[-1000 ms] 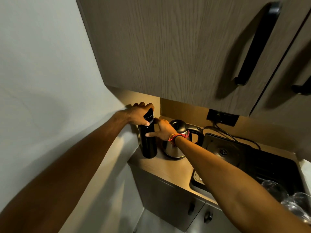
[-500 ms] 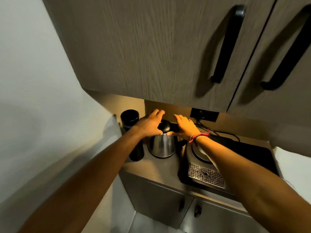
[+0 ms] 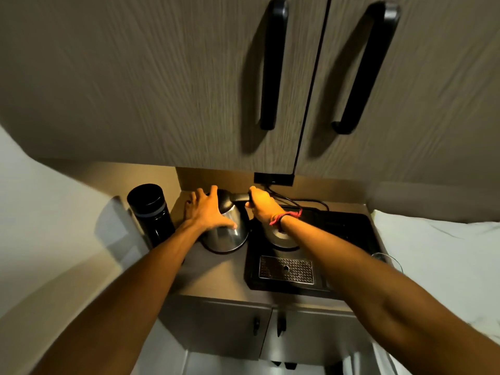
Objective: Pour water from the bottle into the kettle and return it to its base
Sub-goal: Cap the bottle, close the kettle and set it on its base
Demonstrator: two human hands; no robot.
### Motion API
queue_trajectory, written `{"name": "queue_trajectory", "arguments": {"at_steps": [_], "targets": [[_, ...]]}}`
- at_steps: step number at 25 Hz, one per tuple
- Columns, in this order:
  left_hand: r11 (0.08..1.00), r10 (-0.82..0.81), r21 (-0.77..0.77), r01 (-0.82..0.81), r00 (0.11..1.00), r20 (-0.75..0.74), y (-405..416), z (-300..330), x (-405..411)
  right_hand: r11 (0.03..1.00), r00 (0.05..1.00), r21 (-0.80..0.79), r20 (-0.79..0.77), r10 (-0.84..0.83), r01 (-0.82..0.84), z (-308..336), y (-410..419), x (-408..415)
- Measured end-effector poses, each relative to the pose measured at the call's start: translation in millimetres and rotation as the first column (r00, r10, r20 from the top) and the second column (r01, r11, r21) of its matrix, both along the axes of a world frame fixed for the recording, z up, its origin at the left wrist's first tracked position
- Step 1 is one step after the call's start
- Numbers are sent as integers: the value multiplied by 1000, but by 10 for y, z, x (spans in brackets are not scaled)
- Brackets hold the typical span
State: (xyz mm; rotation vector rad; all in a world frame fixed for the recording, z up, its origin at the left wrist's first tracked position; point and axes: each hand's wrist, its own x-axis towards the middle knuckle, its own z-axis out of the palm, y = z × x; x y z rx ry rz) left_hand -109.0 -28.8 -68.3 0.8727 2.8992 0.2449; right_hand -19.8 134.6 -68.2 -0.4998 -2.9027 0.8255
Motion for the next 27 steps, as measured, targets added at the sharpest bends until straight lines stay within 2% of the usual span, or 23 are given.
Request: {"name": "queue_trajectory", "arguments": {"at_steps": [4,8,15,19,23,25,27], "targets": [[992,-71,97,75,996,-47,351,192,120,998,997,37,-64,-42,45,221,353,205],[980,-177,69,184,979,-96,821,304,305,986,982,24,-95,-164,167,321,742,541],[940,-331,42,339,934,-132,1420,307,743,941,940,-70,-60,-336,332,199,1252,1115],[921,-389,-51,386,910,-147,1553,319,774,938,938,-48,-40,-344,342,122,1326,1213],[924,-381,-38,380,914,-141,1506,259,718,947,944,-46,-68,-322,319,73,1285,1216],[927,-375,-31,375,912,-165,1459,215,713,947,947,69,-99,-306,314,28,1258,1272],[926,-372,-7,377,909,-187,1398,178,705,907,953,295,-118,-279,302,-13,1233,1311]]}}
